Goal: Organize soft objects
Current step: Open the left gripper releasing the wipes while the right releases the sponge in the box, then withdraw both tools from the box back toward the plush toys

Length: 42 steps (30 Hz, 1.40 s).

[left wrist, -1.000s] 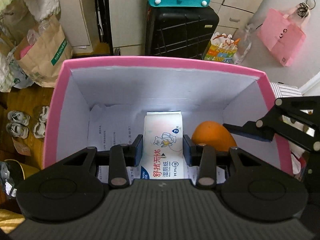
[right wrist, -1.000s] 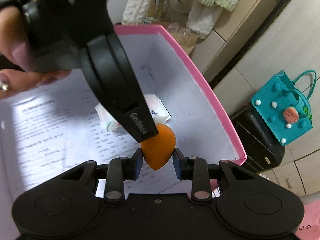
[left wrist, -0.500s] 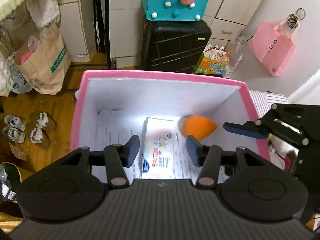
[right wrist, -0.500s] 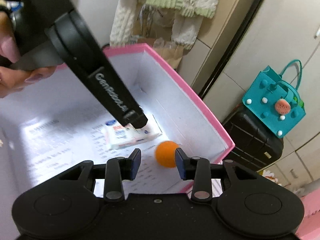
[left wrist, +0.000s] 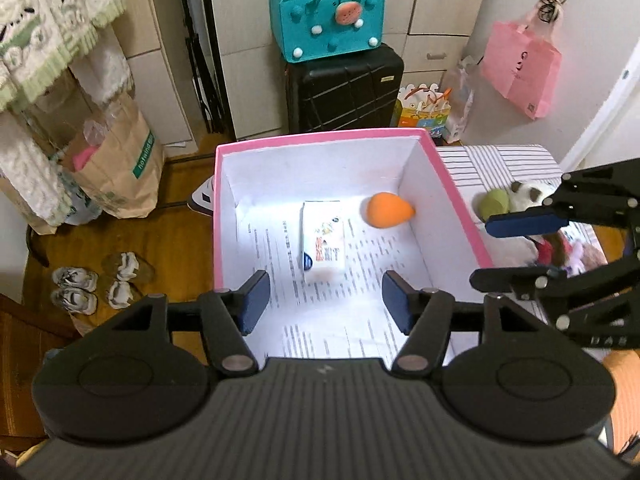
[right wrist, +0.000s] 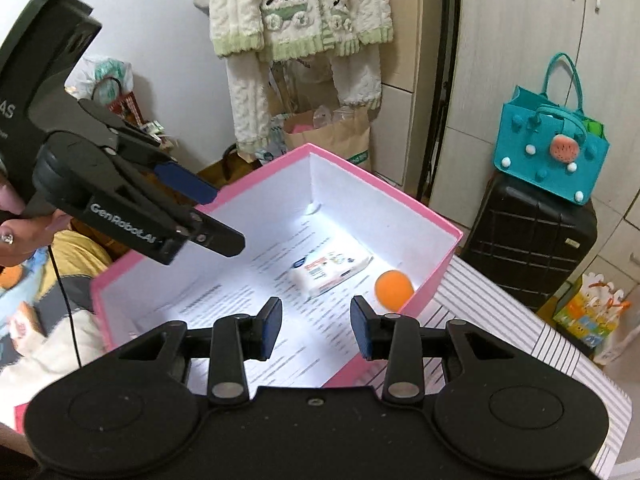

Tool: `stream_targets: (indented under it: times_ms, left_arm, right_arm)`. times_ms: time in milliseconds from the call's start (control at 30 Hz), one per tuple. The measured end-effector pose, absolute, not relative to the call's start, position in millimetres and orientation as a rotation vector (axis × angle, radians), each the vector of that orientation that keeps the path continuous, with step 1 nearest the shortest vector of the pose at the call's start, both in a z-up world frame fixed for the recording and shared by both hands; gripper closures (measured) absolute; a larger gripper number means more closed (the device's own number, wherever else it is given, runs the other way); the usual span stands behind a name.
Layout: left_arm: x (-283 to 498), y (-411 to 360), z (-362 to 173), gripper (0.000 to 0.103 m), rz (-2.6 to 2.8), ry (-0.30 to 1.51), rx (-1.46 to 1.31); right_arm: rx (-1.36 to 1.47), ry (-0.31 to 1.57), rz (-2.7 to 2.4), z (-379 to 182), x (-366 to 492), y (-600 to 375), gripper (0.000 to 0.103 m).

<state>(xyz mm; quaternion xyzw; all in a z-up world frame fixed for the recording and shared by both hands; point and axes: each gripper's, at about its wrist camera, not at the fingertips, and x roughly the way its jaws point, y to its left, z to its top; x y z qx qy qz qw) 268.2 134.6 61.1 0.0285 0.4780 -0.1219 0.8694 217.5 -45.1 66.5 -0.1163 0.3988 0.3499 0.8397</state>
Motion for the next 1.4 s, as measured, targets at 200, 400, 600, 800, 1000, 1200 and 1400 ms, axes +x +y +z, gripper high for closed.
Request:
stream_targets:
  times_ms: [200,400,600,800,1000,1200,1400]
  left_arm:
    - [231.8,129.0,88.5,0.040,-0.279,0.968,0.101]
    - [192.3,115.8,107.7,0.037,-0.320,0.936,0.160]
    - [156.6,110.5,118.3,0.032,-0.326,0.922,0.184]
    - [120.4,104.5,119.7,0.029,-0.352,0.896,0.232]
    - [85.9,97.1,115.7,0.026,-0.406,0.857,0.252]
    - [54.5,90.0,106.3,0.026,-0.438,0.817,0.254]
    - [39.1,71.9,93.7,0.026,-0.477,0.825,0.282]
  right_arm:
    - [-0.221,0.815,0.765,89.1,182.1,-56.9,0.060]
    - [-0.210,0.795,0.777,106.7,148.4,-69.5,0.060]
    - [-0.204,0.774,0.776,117.1,118.0,-83.9,0.060]
    - [-0.201,0.766,0.767,116.2,91.3,-101.7,0.059]
    - [-0.149,0.741,0.759,104.9,63.1,-123.9,0.059]
    - [-0.132,0.747,0.732,88.2,39.6,-140.3,0.059]
    - [-0.115,0.756,0.685,69.1,20.7,-162.5,0.058]
